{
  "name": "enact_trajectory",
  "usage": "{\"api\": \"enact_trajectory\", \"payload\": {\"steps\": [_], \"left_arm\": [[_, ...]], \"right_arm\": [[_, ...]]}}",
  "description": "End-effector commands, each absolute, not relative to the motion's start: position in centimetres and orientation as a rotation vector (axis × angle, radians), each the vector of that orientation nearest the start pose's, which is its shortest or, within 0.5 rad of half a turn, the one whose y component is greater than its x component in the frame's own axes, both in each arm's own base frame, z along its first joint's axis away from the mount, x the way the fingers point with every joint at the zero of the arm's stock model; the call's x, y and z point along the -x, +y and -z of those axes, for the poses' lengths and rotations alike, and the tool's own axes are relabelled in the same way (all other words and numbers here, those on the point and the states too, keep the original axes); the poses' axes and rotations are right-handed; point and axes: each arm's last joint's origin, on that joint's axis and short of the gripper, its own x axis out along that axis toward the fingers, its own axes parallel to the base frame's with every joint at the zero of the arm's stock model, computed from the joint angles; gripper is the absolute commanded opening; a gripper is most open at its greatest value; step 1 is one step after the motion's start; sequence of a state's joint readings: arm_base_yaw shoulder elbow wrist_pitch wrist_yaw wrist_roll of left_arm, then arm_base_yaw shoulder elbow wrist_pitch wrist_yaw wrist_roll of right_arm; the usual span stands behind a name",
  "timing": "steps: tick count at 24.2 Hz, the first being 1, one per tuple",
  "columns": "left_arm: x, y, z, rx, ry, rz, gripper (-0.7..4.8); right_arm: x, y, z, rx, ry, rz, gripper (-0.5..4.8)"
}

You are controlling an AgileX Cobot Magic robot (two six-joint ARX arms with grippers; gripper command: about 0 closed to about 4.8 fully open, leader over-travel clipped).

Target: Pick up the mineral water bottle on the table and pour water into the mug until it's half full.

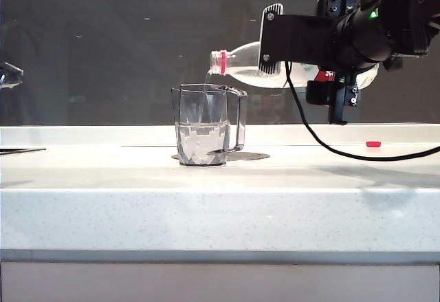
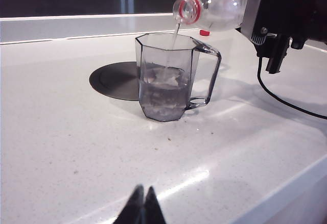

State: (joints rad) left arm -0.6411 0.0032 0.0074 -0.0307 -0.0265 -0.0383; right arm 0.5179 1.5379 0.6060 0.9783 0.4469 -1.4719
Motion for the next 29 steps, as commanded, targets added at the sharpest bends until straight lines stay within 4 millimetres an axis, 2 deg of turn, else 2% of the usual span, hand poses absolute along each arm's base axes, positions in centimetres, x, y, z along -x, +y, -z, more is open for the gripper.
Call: {"api": "enact_trajectory", "payload": {"steps": [1, 4, 8, 10, 12, 17, 20, 24, 29], "left_arm": [[-7.8, -5.8, -16.5, 0.030, 0.026, 0.619, -0.04], [-7.8, -5.8, -16.5, 0.030, 0.026, 0.619, -0.04], [-7.8, -5.8, -16.5, 0.030, 0.026, 0.619, -0.04], [-7.8, -5.8, -16.5, 0.030, 0.026, 0.619, -0.04], [-7.8, -5.8, -16.5, 0.030, 0.026, 0.619, -0.04], [-7.8, -5.8, -16.5, 0.030, 0.026, 0.619, -0.04], [-7.8, -5.8, -16.5, 0.030, 0.026, 0.619, -0.04], [-7.8, -5.8, -16.5, 0.030, 0.026, 0.619, -0.04], [-7.8, -5.8, -16.5, 0.030, 0.026, 0.619, -0.04]], "right_arm": [[-26.6, 13.7, -22.1, 1.292, -0.125, 0.020, 3.26], [-26.6, 13.5, -22.1, 1.089, -0.082, 0.069, 3.26], [-26.6, 13.4, -22.1, 0.955, -0.059, 0.106, 3.26], [-26.6, 13.2, -22.1, 0.818, -0.049, 0.134, 3.26], [-26.6, 13.1, -22.1, 0.570, -0.045, 0.174, 3.26], [-26.6, 13.1, -22.0, 0.267, -0.061, 0.175, 3.26], [-26.7, 13.2, -21.5, 0.040, -0.045, 0.113, 3.26], [-26.9, 13.1, -21.0, -0.085, -0.011, 0.034, 3.26], [-27.5, 13.2, -19.6, -0.120, 0.019, 0.026, 3.27]]}}
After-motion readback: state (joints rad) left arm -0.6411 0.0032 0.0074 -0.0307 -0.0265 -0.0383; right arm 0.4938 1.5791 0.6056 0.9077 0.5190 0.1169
